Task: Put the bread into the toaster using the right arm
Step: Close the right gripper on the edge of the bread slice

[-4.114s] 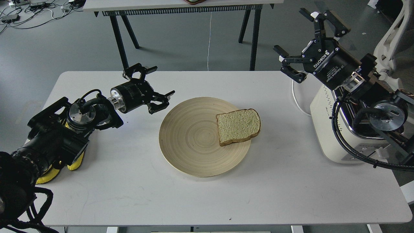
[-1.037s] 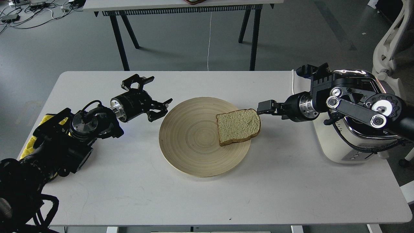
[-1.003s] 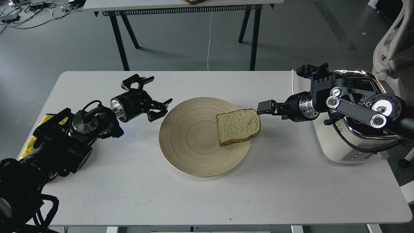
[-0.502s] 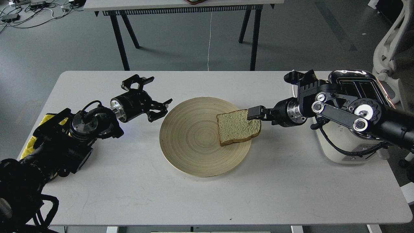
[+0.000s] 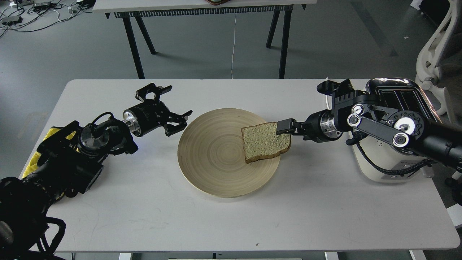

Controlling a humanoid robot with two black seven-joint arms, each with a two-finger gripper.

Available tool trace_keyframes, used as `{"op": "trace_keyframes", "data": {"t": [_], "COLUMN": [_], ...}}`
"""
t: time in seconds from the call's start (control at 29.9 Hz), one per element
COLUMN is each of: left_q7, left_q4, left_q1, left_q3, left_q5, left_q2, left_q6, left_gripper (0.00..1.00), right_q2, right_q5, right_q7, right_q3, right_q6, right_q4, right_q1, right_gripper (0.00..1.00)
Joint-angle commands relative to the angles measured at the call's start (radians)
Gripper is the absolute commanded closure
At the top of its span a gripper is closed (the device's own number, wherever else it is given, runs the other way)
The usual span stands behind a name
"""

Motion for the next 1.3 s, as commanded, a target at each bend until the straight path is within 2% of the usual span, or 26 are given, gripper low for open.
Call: {"op": "trace_keyframes", "data": {"t": [0.0, 0.43, 0.94, 1.1, 1.27], "left_q7": [0.0, 0.0, 0.0, 0.0, 0.0], "left_q4": [0.0, 0.0, 0.0, 0.0, 0.0], "left_q1": [0.0, 0.0, 0.0, 0.0, 0.0], "left_q3": [0.0, 0.0, 0.0, 0.0, 0.0], "left_q5": [0.0, 0.001, 0.001, 0.0, 0.001], "left_q2": [0.0, 0.0, 0.0, 0.0, 0.0], "left_q6": [0.0, 0.0, 0.0, 0.0, 0.0], "left_gripper": [0.0, 0.0, 0.0, 0.0, 0.0], "right_q2": [0.002, 0.019, 0.019, 0.019, 0.019], "right_q5": [0.0, 0.0, 0.0, 0.0, 0.0], "right_q7": [0.002, 0.002, 0.002, 0.002, 0.002], "right_q3": [0.002, 0.0, -0.001, 0.0, 0.0], "right_q6": [0.0, 0.0, 0.0, 0.0, 0.0], "right_q4": [-0.002, -0.002, -0.002, -0.004, -0.004], "right_q1": [-0.004, -0.009, -0.013, -0.015, -0.015], "right_gripper": [0.01, 0.04, 0.24, 0.27, 0.37]}}
